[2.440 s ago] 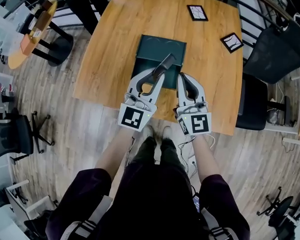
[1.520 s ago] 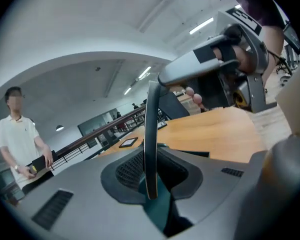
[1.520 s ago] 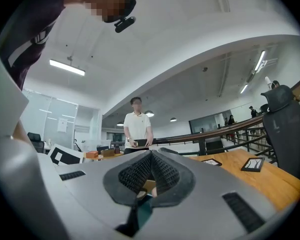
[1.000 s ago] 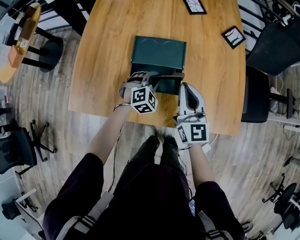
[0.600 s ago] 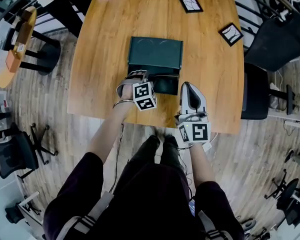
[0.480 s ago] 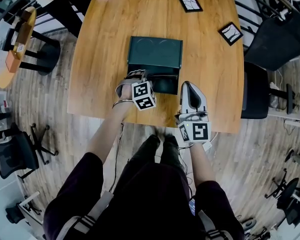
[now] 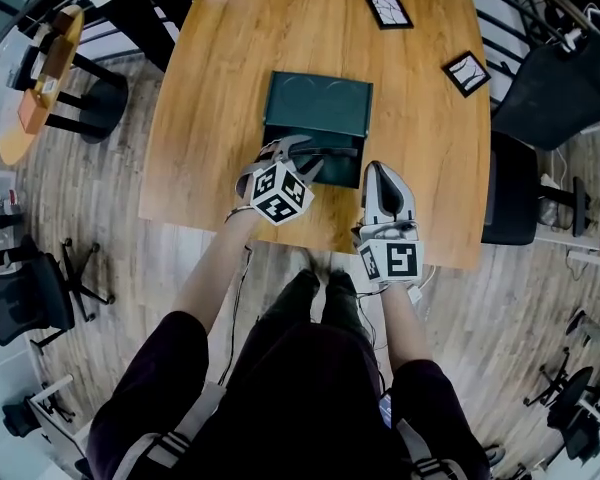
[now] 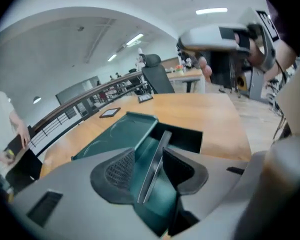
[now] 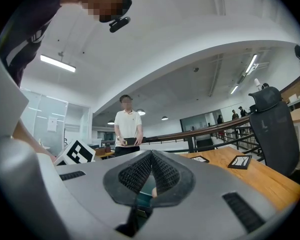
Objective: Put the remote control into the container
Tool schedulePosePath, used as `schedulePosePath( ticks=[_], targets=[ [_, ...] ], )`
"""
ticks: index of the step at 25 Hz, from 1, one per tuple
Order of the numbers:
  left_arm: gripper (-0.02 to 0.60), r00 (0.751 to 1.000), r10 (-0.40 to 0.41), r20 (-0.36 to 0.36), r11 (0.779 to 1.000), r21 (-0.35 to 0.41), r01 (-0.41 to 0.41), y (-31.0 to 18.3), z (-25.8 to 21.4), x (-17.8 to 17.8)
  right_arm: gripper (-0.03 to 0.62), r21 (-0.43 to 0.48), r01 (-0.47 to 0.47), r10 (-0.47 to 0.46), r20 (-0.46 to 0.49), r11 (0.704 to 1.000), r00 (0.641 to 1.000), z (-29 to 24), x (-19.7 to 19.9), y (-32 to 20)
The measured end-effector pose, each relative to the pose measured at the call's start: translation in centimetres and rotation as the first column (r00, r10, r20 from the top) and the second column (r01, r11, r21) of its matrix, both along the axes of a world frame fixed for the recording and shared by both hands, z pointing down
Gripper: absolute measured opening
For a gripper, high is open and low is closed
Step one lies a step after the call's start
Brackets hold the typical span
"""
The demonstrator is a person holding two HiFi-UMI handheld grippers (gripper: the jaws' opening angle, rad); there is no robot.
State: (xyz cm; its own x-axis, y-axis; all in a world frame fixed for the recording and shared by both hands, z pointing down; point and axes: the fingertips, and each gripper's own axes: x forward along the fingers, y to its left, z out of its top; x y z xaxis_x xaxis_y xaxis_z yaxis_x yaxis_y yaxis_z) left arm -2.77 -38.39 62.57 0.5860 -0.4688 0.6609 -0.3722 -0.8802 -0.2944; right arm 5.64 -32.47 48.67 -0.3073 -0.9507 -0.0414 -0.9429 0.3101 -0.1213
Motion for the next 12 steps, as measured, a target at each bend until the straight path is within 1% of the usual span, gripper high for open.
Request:
schedulePosePath(
  ticks=[1,2,4,6,9,10,12],
  targets=[
    [0.166,0.996,-0.031,-0.081,1.0,-0.007,0.031,0.1,-1.3,0.2,0.018,0.003,0.006,-0.006,-0.003,1.0,1.0,-0.2,-0.1,0.1],
    [0.166,0.985,-0.064,-0.161,0.998,-0.013,0.063,0.2,-2.8,0.3,0.018,0.005,0.014,-0.014,-0.006,1.0,1.0,-0.5,-0.3,0.2],
    [0.166,0.944,-0.123,-0.305,0.992,-0.016,0.124,0.5,-6.2,0.4,0.018,0.012,0.031,-0.031,-0.012,0.999,0.999,-1.4,-0.6,0.5],
    [0.166,0.893,-0.166,-0.418,0.984,-0.017,0.175,1.1,-9.7,0.4,0.018,0.014,0.043,-0.043,-0.013,0.999,0.999,-2.3,-0.8,0.9],
    [0.161,0.815,-0.212,-0.539,0.972,-0.026,0.235,2.5,-13.8,0.0,0.018,0.017,0.058,-0.058,-0.009,0.998,0.998,-4.0,-1.3,1.5],
    [0.147,0.795,-0.22,-0.565,0.967,-0.02,0.254,3.0,-15.0,-0.1,0.018,0.022,0.064,-0.063,-0.007,0.998,0.998,-4.7,-1.4,1.7],
    [0.106,0.765,-0.222,-0.605,0.958,0.012,0.287,4.1,-17.3,-0.2,0.018,0.039,0.079,-0.078,-0.013,0.996,0.997,-6.1,-1.8,2.1]
  ],
)
